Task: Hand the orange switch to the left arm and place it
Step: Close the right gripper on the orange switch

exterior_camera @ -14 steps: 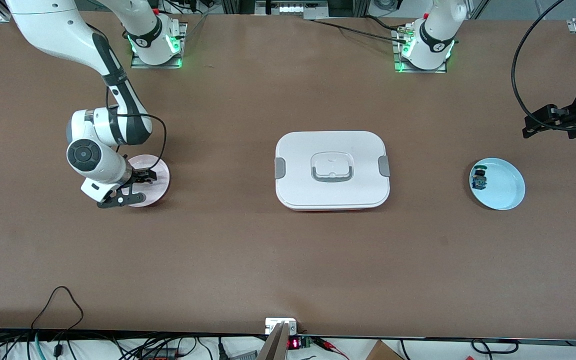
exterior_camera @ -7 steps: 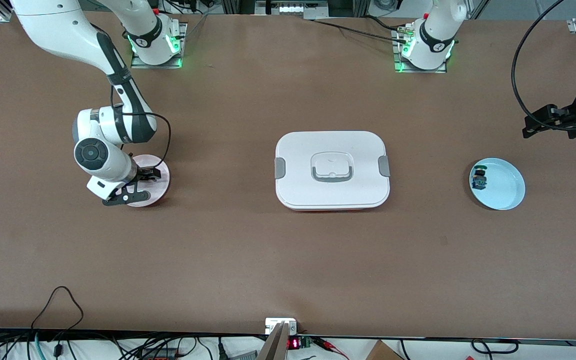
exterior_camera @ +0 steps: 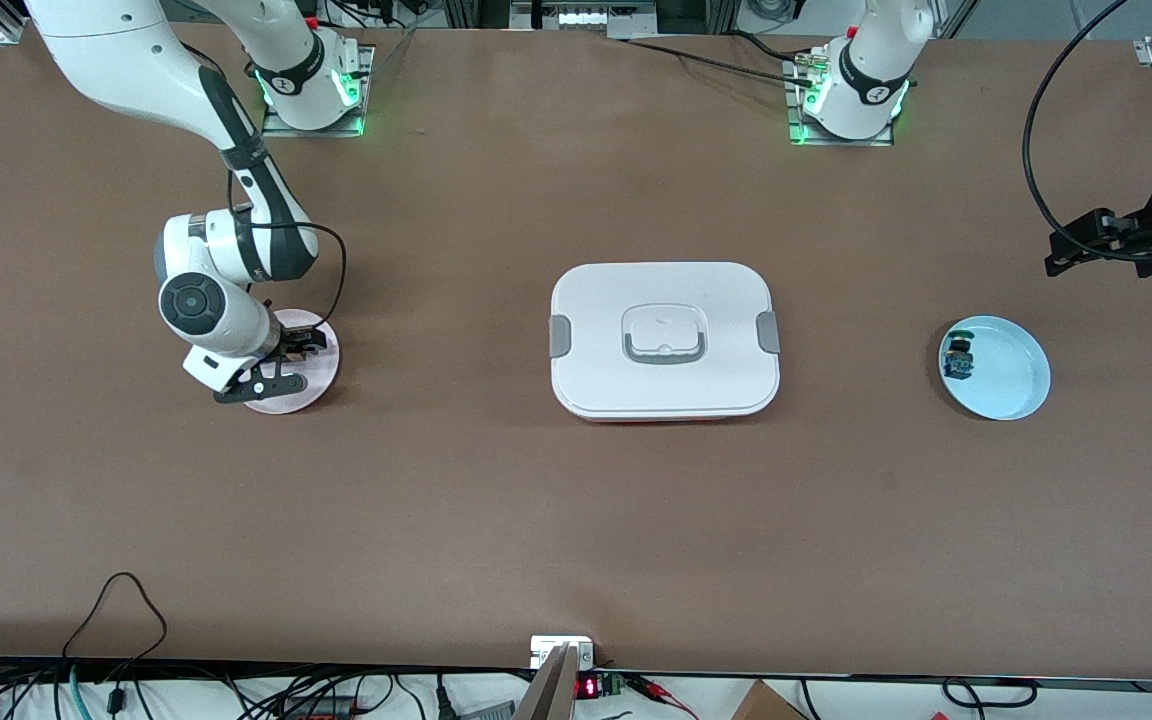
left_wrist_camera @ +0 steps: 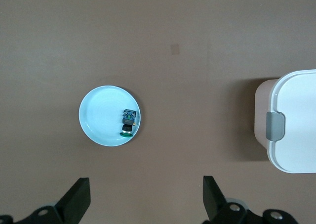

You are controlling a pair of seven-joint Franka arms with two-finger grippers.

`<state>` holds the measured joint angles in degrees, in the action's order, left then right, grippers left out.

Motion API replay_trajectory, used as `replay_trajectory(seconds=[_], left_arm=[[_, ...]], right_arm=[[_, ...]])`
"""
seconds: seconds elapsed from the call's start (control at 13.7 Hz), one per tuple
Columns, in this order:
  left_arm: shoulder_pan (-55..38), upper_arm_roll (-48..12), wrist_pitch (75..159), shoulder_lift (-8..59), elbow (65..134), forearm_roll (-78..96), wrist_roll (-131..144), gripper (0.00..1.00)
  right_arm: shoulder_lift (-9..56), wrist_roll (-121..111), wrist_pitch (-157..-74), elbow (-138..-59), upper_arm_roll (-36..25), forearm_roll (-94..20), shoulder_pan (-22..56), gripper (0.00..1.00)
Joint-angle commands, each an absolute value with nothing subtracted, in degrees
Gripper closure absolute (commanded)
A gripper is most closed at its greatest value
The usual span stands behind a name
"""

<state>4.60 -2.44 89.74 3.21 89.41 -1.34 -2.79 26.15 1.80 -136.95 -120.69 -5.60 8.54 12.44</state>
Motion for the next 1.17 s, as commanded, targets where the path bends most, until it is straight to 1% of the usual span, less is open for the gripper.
replay_trajectory(seconds=[0.0, 0.22, 0.29, 0.37, 0.44, 0.66, 0.73, 0.88, 0.95, 1.1], left_arm=[[4.4, -2.6, 88.6, 4.0, 87.5, -1.2, -3.0, 0.00], [4.4, -2.6, 88.8, 4.1, 87.4, -1.1, -3.2, 0.00], [4.4, -2.6, 88.7, 4.0, 87.3, -1.0, -3.3, 0.00], [4.4, -2.6, 88.7, 4.1, 87.3, -0.3, -3.3, 0.00], [4.3, -2.7, 88.6, 3.9, 87.2, 0.0, -3.3, 0.00], [4.1, -3.2, 88.4, 4.0, 85.5, 1.3, -3.2, 0.00], [4.1, -3.6, 88.3, 4.2, 85.7, 1.3, -3.2, 0.00], [4.0, -3.6, 88.2, 4.2, 85.7, 1.3, -3.2, 0.00], [4.1, -3.6, 88.2, 4.3, 85.8, 1.3, -3.2, 0.00], [4.0, -3.6, 88.3, 4.5, 85.6, 1.3, -3.3, 0.00]], right_arm=[[25.6, 1.7, -138.2, -122.1, -5.6, 9.5, 12.5, 0.00], [26.0, 1.2, -138.3, -122.1, -5.7, 9.5, 12.3, 0.00], [26.1, 1.2, -138.3, -122.1, -5.8, 9.5, 12.1, 0.04], [26.2, 1.1, -138.3, -122.1, -5.8, 9.6, 11.9, 0.25], [26.2, 1.2, -138.2, -122.1, -5.8, 9.5, 11.8, 0.42], [26.2, 1.1, -137.6, -122.1, -5.7, 9.6, 11.8, 0.73], [26.0, 1.0, -137.6, -122.0, -5.7, 9.5, 11.9, 0.79], [25.7, 0.7, -137.6, -121.2, -5.7, 9.4, 11.8, 0.86], [25.1, 0.4, -137.5, -120.6, -5.6, 9.2, 11.8, 0.87], [23.9, -0.1, -134.7, -118.5, -5.5, 9.1, 11.8, 0.87]])
